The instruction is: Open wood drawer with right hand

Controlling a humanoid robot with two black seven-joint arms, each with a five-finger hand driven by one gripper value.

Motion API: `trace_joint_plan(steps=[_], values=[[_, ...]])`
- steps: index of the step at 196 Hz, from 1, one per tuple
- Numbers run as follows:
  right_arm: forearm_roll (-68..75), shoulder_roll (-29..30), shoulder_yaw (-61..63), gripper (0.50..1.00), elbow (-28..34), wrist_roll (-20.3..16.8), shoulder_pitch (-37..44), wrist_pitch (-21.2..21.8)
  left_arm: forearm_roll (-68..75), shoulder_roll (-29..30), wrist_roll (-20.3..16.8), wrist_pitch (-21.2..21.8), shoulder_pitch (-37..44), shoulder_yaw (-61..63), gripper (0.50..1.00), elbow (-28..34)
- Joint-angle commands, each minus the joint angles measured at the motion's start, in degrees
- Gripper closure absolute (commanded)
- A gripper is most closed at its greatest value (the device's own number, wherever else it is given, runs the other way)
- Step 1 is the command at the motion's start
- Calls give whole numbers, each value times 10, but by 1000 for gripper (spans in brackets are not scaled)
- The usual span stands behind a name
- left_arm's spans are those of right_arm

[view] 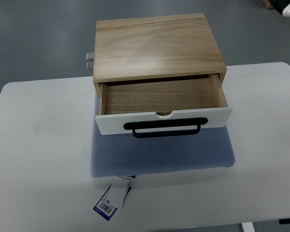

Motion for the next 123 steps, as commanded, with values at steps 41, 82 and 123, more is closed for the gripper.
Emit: trace_joint_plan(steps=[41, 82, 123], values=[[0, 79, 130, 556, -27, 13, -67, 23, -1, 0, 0, 0, 6, 0, 500, 0], [0, 108, 150, 556, -37, 14, -102, 73, -1, 0, 0, 0, 8, 1, 500, -1], [-2, 110, 163, 556, -46, 14, -109, 75, -1, 0, 0, 0, 9, 1, 500, -1]])
